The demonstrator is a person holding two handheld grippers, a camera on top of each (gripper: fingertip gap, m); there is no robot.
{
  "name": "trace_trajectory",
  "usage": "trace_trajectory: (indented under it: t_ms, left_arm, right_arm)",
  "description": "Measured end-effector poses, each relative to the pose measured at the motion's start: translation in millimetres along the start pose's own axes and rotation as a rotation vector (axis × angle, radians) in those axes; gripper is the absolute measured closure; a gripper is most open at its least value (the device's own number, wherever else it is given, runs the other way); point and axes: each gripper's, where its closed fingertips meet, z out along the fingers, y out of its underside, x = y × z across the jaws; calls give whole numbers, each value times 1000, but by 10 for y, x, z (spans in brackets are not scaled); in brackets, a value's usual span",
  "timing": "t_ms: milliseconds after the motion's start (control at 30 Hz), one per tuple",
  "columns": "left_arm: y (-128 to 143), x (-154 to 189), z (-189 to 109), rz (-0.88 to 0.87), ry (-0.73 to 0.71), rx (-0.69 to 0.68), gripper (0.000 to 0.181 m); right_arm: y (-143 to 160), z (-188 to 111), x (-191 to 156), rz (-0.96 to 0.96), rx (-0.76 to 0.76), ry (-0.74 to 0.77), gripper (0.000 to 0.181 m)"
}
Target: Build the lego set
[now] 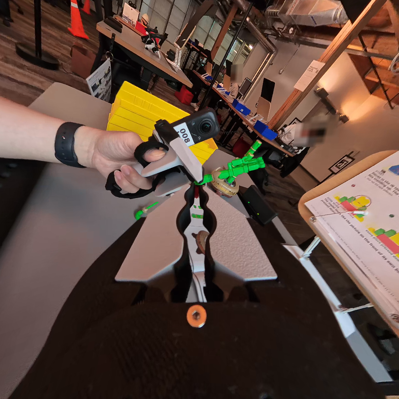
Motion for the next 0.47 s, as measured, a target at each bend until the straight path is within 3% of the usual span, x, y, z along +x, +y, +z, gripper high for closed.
trace_trajectory:
  t_ms: [467]
  left_arm:
    - [8,42,63,-71,63,47,177]
  right_arm:
    - [-35,-68,5,-120,5,18,180]
